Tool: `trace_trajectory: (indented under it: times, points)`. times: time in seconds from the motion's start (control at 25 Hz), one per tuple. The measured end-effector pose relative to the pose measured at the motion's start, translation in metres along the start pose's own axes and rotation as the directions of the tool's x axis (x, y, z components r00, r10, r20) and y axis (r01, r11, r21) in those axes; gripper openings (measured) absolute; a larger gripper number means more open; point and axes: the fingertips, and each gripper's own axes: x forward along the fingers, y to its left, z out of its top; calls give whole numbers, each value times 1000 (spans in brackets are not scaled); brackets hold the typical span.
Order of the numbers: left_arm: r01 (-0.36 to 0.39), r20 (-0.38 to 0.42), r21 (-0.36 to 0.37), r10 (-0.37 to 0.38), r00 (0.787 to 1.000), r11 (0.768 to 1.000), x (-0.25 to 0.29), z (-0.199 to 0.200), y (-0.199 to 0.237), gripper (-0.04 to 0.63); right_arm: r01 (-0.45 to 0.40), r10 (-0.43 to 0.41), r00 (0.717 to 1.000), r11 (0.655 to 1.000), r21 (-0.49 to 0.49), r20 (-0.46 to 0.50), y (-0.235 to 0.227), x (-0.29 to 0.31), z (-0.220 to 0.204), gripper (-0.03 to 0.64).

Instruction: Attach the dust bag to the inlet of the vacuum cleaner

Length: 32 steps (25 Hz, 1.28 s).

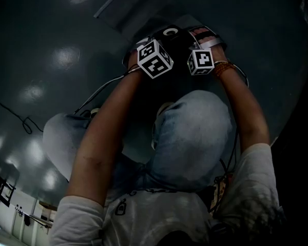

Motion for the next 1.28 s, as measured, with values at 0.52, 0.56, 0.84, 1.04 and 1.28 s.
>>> trace_trajectory:
  times: [0.52,0.56,0.84,1.04,1.28]
  points:
    - [-142,-53,350,171,984,926,-127,35,99,213,-43,44,999,991,128,-4,-144,-45,78,37]
    - [-150,-44,363,178,983,920,-137,38,103,213,-52,55,998,989,136,-14,-153,-47,85,37]
    - [-165,-41,375,194,980,912,-198,40,123,276,-39,39,999,986,161,4,-213,-67,135,35]
    - [-295,6,394,319,948,871,-234,43,157,82,5,-6,1000,993,120,7,-247,-86,164,34]
    - [-410,95,393,407,908,823,-291,76,207,43,101,-98,995,987,123,-30,-319,-107,183,35]
